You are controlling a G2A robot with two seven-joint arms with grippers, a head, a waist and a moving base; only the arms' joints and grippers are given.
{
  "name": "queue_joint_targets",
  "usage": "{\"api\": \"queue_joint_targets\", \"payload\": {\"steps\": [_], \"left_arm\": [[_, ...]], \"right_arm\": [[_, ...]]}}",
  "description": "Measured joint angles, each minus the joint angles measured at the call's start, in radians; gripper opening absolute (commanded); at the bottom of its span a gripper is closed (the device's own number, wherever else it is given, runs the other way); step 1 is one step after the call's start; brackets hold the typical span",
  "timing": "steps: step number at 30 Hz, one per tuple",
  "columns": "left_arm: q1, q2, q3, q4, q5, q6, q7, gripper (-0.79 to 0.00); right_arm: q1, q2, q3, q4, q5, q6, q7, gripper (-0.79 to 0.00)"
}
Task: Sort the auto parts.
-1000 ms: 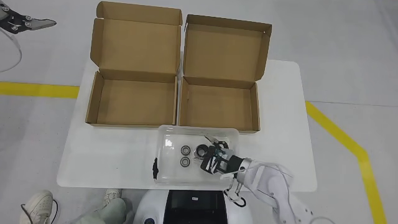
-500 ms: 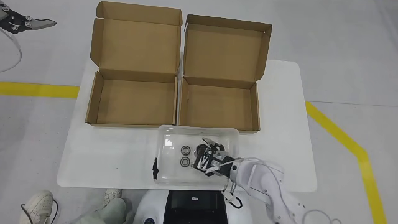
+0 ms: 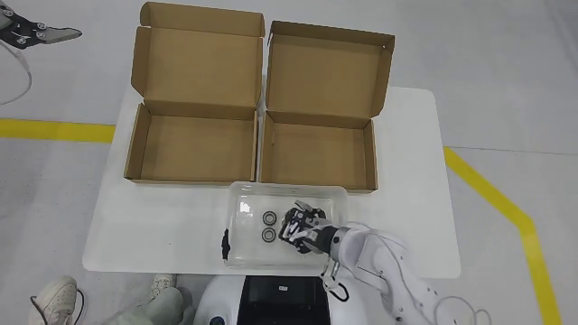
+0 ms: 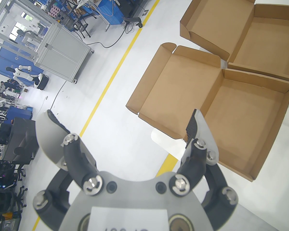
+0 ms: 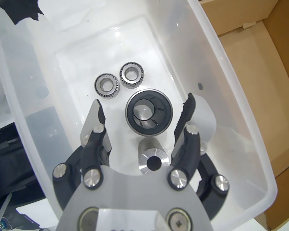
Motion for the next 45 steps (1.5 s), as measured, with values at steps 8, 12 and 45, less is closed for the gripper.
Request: {"api": "queue_joint_targets", "payload": {"steps": [8,12,45], "left_arm": [[0.0,0.0,0.0,0.0,0.0,0.0,0.0,0.0],[0.0,0.0,0.0,0.0,0.0,0.0,0.0,0.0],[0.0,0.0,0.0,0.0,0.0,0.0,0.0,0.0]], "right_arm": [[0.039,-0.002,-0.025,0.046,0.013,0.027,0.015,-0.231],[0.054,-0.002,-0.034,0.068,0.025,0.038,0.03,-0.271],[0.066,0.051,0.056,0.152,0.073,-0.261,-0.688,-0.785]]}}
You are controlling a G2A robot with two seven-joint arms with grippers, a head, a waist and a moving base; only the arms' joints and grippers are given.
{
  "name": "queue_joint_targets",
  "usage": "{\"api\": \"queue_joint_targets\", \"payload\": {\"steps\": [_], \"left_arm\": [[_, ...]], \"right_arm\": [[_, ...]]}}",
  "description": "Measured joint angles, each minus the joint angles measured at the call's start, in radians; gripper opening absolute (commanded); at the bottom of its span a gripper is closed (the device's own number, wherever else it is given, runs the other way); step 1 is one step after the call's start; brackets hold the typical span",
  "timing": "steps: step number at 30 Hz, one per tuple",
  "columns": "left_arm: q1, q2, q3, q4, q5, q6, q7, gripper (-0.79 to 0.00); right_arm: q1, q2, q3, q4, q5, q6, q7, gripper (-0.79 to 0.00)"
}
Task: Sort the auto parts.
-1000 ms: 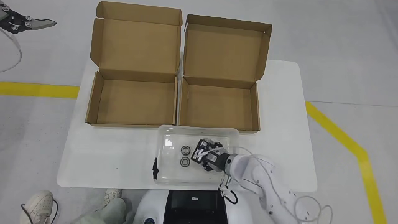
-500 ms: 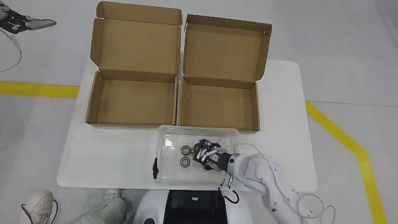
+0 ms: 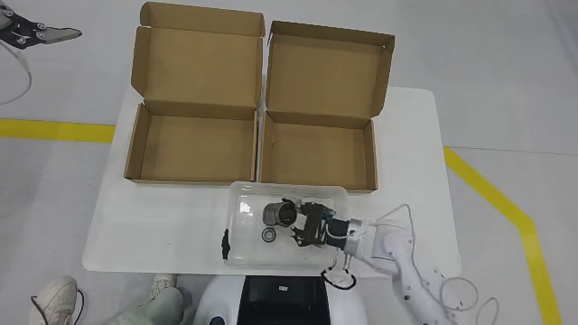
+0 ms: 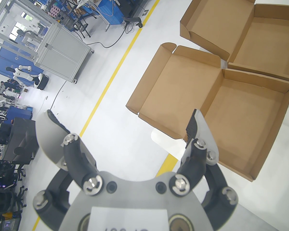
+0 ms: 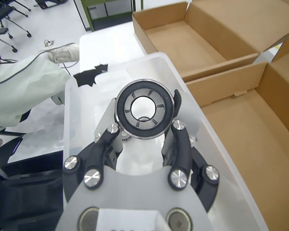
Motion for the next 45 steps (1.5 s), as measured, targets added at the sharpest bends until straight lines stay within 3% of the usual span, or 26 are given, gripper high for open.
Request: {"api": "queue_joint_targets", "payload": {"steps": [6,14,31,45], "left_arm": [[0.0,0.0,0.0,0.0,0.0,0.0,0.0,0.0],[0.0,0.0,0.0,0.0,0.0,0.0,0.0,0.0],[0.0,0.0,0.0,0.0,0.0,0.0,0.0,0.0],[0.0,0.0,0.0,0.0,0.0,0.0,0.0,0.0]], "right_arm": [[0.014,0.013,0.03,-0.046,-0.047,-0.03,-0.166,-0.785],[0.025,0.025,0.094,-0.105,0.004,-0.012,-0.279,-0.785],[0.086,0.03,0.142,-0.268,0.191,0.018,-0.255,-0.785],[0.18,0.019,0.093,-0.374,0.239,0.109,-0.166,-0.785]]}}
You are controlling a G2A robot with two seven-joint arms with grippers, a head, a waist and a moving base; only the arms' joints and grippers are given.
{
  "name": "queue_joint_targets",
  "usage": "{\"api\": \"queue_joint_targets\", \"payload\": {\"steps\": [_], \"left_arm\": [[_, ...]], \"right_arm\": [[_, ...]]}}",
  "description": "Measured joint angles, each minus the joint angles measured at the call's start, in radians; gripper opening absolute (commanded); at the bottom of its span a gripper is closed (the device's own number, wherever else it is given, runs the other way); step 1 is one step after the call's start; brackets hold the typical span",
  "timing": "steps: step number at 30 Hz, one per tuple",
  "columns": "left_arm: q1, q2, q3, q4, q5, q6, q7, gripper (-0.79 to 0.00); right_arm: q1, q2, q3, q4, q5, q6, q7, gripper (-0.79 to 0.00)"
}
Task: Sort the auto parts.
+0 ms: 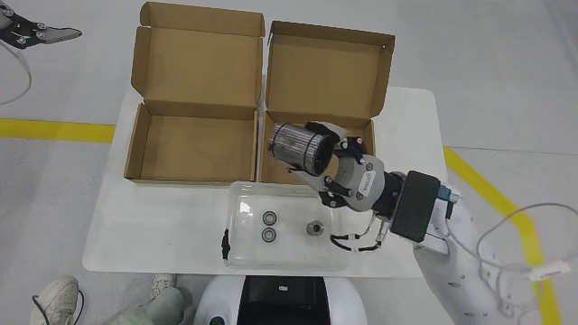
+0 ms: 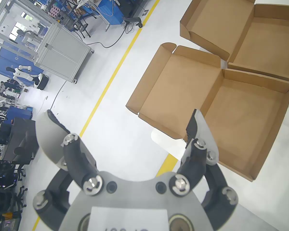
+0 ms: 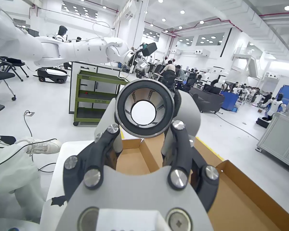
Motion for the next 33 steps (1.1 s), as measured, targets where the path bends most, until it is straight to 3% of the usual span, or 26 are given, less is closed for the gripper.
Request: {"api": "queue_joint_targets", "payload": {"steps": [8,29,33], "left_arm": [[0.0,0.0,0.0,0.0,0.0,0.0,0.0,0.0],[0.0,0.0,0.0,0.0,0.0,0.0,0.0,0.0],[0.0,0.0,0.0,0.0,0.0,0.0,0.0,0.0]], "right_arm": [[0.049,-0.006,-0.022,0.005,-0.042,0.023,-0.046,-0.785],[-0.001,-0.01,-0.078,0.189,-0.056,0.149,0.119,-0.785],[-0.003,-0.012,-0.1,0.211,-0.063,0.185,0.204,-0.785]]}}
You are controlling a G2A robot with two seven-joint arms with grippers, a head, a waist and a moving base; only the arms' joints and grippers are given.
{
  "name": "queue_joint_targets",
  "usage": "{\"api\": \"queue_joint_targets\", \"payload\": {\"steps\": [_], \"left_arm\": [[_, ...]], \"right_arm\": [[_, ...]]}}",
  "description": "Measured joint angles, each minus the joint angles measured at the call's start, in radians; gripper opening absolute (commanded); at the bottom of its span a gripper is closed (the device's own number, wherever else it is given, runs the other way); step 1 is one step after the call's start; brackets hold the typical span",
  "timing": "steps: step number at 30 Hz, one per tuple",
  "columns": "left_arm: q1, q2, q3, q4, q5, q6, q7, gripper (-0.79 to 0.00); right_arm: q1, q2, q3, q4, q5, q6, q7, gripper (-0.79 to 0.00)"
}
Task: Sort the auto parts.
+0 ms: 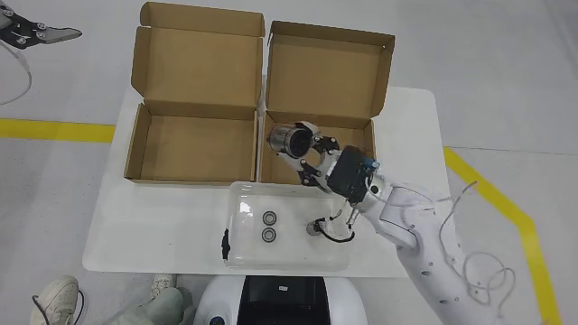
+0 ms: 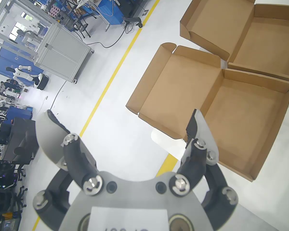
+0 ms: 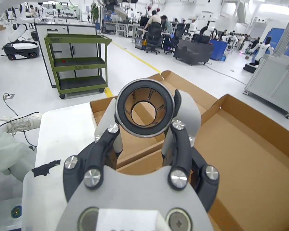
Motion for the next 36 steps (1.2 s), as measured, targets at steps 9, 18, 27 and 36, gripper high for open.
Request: {"api": "queue_joint_targets", "payload": {"steps": [9,18,27,36], "left_arm": [[0.0,0.0,0.0,0.0,0.0,0.0,0.0,0.0],[0.0,0.0,0.0,0.0,0.0,0.0,0.0,0.0],[0.0,0.0,0.0,0.0,0.0,0.0,0.0,0.0],[0.0,0.0,0.0,0.0,0.0,0.0,0.0,0.0]], "right_arm": [[0.034,-0.014,-0.061,0.058,0.017,0.107,0.26,-0.785],[0.121,-0.038,-0.118,0.165,0.071,0.23,0.511,-0.785],[0.19,-0.059,-0.155,0.286,0.125,0.249,0.538,-0.785],[0.283,-0.088,-0.209,0.39,0.145,0.276,0.589,-0.785]]}}
